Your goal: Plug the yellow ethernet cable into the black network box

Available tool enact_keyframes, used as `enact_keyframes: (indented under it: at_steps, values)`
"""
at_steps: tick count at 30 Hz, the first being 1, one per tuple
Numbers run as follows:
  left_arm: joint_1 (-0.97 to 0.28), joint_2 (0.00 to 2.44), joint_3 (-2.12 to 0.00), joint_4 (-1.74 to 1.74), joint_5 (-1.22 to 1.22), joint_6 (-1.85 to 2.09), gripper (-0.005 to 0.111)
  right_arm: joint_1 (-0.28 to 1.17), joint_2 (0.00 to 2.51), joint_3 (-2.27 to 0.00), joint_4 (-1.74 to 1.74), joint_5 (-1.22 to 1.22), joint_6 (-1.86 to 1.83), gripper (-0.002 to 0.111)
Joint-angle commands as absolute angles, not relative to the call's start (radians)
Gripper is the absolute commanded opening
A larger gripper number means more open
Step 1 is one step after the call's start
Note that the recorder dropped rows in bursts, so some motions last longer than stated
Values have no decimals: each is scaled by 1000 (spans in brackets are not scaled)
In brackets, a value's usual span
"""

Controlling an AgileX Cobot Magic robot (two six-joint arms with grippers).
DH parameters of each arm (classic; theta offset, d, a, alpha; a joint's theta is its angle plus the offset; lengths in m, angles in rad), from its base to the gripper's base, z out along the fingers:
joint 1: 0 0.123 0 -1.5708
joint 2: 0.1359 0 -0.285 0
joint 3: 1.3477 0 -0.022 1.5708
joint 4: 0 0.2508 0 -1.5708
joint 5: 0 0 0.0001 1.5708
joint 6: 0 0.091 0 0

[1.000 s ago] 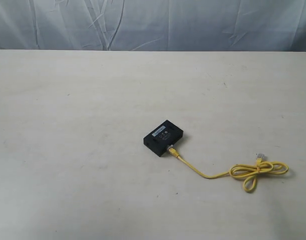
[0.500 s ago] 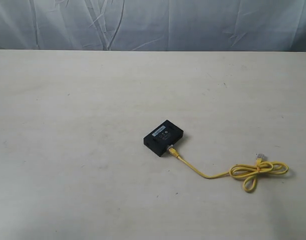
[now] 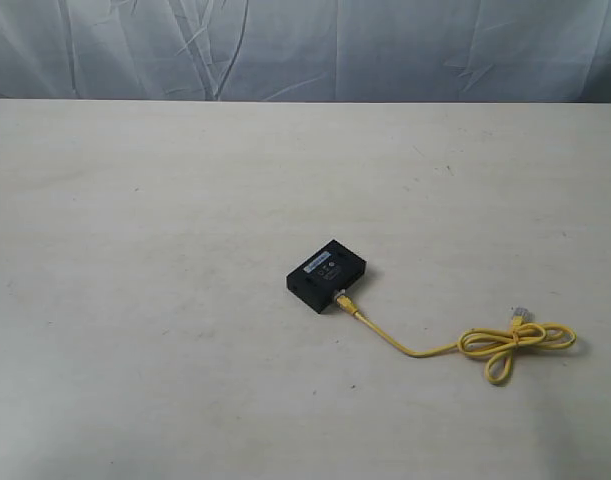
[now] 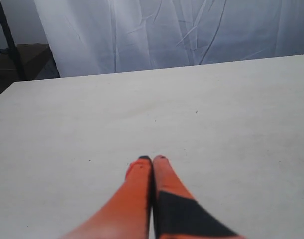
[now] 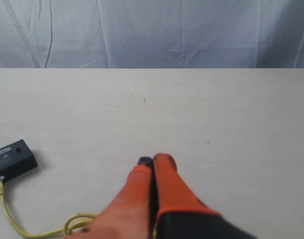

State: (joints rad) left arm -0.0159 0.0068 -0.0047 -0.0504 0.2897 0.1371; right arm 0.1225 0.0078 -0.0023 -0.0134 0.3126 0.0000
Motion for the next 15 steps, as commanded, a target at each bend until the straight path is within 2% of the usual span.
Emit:
enact_keyframes:
  at_steps: [1, 15]
  values:
    - [-13, 0, 0, -47, 285, 91, 0, 118, 0, 0, -14, 305, 0, -1]
    - [-13, 0, 0, -47, 285, 55, 0, 118, 0, 0, -14, 305, 0, -1]
